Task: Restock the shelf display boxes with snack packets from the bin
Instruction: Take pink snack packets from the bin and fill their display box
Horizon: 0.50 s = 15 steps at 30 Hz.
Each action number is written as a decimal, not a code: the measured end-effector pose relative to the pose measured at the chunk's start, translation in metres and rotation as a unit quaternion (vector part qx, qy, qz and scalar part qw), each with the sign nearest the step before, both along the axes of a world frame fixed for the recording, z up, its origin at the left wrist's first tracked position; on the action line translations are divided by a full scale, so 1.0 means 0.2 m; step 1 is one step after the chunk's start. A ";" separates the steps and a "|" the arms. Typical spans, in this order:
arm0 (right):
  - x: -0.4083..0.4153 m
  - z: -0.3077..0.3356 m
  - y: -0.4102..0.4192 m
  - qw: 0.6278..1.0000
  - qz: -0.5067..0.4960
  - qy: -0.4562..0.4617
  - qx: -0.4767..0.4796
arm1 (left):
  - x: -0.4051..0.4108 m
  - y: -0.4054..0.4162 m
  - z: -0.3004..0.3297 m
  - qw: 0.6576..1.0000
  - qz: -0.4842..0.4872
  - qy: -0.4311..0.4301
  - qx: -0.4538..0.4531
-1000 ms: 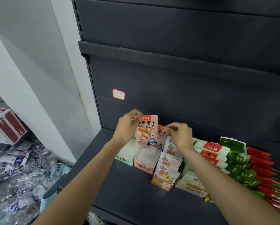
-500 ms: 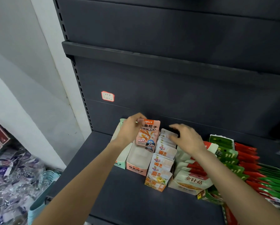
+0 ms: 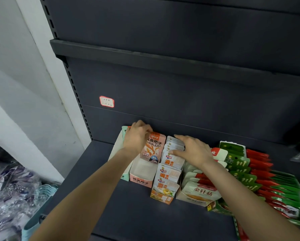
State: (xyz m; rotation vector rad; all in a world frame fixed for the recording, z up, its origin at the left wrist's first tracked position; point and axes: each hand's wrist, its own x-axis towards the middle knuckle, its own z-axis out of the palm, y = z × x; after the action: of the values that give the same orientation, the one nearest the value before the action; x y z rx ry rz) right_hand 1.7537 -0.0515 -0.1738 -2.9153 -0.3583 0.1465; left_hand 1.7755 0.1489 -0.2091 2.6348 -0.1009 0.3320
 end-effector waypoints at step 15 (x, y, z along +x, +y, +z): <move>-0.03 0.04 -0.01 0.994 0.006 -0.021 0.111 | -0.09 -0.03 0.06 0.999 -0.008 -0.039 0.030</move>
State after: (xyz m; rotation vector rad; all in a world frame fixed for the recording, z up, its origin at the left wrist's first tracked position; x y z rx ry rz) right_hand 1.7475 -0.0526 -0.1655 -2.6995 -0.3721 0.0447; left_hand 1.7584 0.1433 -0.1967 2.6793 -0.1589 0.4333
